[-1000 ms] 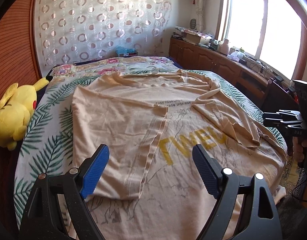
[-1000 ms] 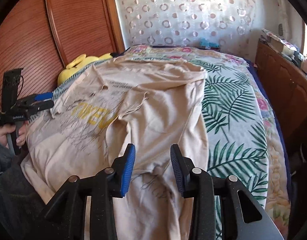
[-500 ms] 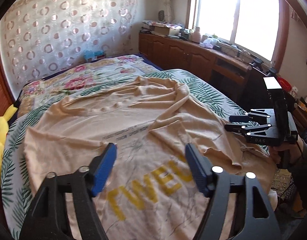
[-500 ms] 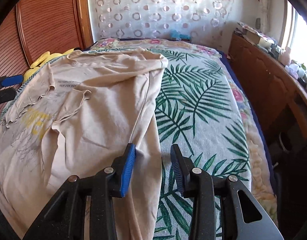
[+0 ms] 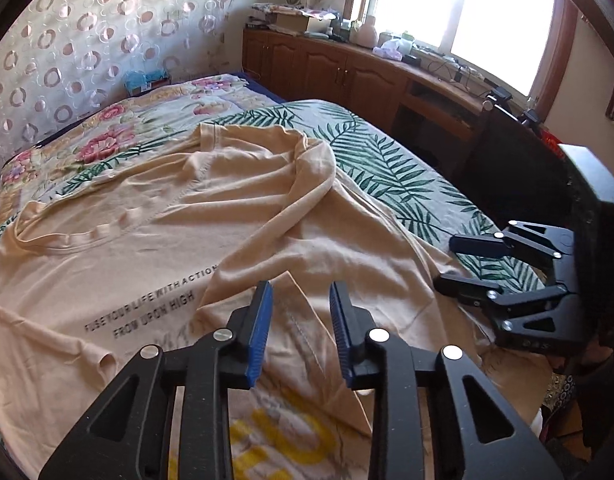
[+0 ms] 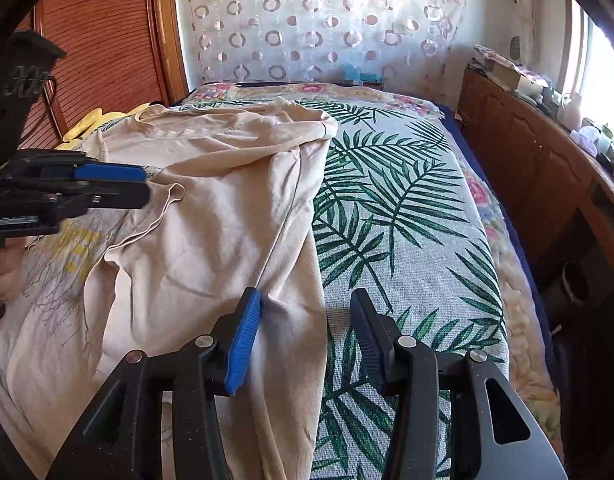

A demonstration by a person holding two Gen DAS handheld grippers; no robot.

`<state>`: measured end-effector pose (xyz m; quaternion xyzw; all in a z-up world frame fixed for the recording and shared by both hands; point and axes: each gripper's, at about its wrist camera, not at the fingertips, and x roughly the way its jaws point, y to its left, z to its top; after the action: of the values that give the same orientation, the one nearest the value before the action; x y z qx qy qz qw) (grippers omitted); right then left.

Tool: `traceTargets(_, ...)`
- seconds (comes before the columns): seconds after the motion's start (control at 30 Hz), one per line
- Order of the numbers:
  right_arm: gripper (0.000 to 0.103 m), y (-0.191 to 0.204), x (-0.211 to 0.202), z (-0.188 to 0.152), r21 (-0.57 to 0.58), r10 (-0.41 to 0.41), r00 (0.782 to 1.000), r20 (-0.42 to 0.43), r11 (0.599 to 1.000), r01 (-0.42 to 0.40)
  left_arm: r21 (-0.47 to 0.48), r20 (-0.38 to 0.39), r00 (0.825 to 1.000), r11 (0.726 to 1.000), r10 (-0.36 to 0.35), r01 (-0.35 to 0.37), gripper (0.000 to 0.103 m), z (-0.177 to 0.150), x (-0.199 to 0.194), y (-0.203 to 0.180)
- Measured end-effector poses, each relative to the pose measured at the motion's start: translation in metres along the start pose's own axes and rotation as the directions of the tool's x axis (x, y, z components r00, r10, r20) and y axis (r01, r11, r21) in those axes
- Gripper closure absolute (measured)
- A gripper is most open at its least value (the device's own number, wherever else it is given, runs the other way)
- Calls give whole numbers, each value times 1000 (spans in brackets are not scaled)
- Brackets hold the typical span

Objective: Fold small clothes

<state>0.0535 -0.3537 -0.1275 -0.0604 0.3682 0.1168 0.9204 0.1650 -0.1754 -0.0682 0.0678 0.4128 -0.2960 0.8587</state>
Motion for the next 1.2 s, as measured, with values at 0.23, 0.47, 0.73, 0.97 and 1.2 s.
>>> traceTargets(0.23, 55, -1, 2, 2, 0, 2, 1000, 0, 1000, -2, 8, -2, 999, 999, 53, -53, 98, -8, 5, 0)
traceTargets(0.47, 55, -2, 2, 1, -1, 1, 1000, -1, 1000, -1, -50, 84, 994, 997, 69, -65, 99, -21, -37, 21)
traceTargets(0.73, 54, -2, 3, 1, -2, 2, 1000, -1, 1000, -2, -100, 75, 991, 990, 107, -99, 99, -44, -51, 40)
traceTargets(0.97, 54, -2, 3, 1, -1, 1, 1000, -2, 1000, -1, -135, 90, 983, 980, 160, -147, 94, -61, -67, 50)
traceTargets(1.2, 54, -2, 4, 1, -3, 0, 1000, -2, 1000, 0, -173, 156, 966, 968, 207, -179, 49, -67, -93, 70)
